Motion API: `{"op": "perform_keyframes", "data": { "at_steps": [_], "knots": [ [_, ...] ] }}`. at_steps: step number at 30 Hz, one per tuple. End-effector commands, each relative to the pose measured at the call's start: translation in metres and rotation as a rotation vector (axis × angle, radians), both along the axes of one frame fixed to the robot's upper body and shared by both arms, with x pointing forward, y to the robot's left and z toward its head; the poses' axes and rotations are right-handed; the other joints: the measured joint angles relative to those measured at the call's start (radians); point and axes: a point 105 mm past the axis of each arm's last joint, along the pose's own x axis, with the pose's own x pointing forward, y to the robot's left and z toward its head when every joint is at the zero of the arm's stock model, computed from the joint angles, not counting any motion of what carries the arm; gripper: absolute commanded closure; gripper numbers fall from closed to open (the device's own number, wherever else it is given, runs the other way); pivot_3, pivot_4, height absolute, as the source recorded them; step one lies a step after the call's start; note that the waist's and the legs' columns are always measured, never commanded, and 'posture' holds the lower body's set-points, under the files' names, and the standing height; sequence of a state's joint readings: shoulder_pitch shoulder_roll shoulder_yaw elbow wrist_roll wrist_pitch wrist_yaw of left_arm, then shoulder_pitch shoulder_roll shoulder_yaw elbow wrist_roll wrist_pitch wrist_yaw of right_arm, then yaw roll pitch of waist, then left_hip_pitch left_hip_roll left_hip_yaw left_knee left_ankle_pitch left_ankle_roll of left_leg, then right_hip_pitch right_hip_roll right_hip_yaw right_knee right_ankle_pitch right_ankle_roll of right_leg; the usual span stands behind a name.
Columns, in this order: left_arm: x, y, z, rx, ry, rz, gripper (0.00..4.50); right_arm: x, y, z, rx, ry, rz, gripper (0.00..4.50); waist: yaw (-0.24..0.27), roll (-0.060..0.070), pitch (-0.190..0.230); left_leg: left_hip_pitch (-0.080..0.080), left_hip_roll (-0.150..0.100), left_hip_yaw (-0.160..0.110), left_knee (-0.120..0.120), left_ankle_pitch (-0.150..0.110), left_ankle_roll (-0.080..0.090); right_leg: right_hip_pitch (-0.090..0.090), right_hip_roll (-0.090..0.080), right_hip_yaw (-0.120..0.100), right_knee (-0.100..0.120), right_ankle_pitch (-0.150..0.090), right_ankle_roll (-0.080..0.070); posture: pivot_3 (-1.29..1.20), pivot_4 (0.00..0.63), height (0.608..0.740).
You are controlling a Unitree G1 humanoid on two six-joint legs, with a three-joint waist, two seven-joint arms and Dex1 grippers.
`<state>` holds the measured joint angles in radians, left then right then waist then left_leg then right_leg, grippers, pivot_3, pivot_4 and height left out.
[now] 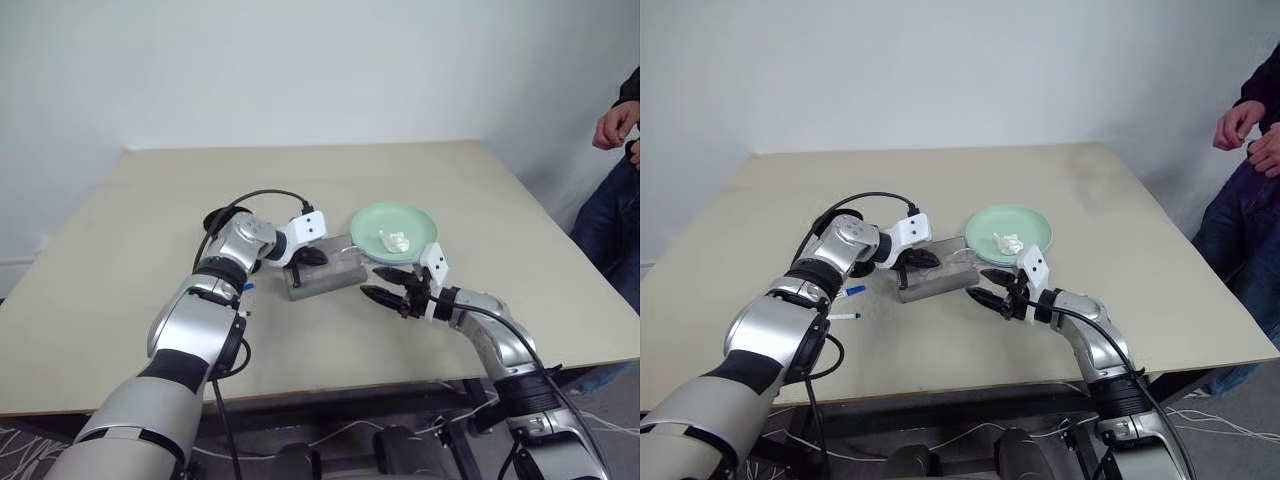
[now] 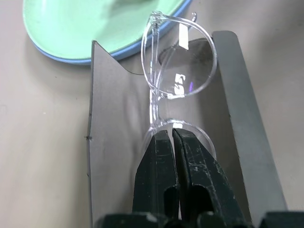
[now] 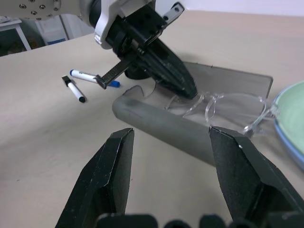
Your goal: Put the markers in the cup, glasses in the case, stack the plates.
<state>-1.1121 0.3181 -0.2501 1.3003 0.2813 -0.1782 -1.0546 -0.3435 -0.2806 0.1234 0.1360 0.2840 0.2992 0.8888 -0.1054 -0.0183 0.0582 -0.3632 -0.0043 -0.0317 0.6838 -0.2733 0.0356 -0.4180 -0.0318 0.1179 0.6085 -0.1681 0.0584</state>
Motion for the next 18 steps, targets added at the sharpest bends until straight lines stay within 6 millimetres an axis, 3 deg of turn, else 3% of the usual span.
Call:
{"op": "perform_keyframes", "data": {
  "at_steps": [1, 18],
  "knots": [
    [0.0106, -0.0082, 0.0209, 0.001, -0.086, -0.003, 4.47, 0.0018, 0.0044, 0.0201, 0.038, -0.075, -0.002, 1.76, 0.0, 0.0, 0.0, 0.0, 0.0, 0.0, 0.0, 0.0, 0.0, 0.0, 0.0, 0.0, 0.0, 0.0, 0.0, 0.0, 0.0, 0.737],
    [0.0048, -0.0064, 0.0148, -0.044, 0.038, 0.032, 4.47, -0.0081, 0.0096, 0.0132, 0.096, -0.06, -0.108, 1.76, 0.004, 0.0, 0.0, 0.003, 0.0, -0.003, 0.001, 0.0, 0.0, 0.004, 0.0, -0.002, 0.0, 0.0, 0.0, 0.0, 0.0, 0.737]
  ]
}}
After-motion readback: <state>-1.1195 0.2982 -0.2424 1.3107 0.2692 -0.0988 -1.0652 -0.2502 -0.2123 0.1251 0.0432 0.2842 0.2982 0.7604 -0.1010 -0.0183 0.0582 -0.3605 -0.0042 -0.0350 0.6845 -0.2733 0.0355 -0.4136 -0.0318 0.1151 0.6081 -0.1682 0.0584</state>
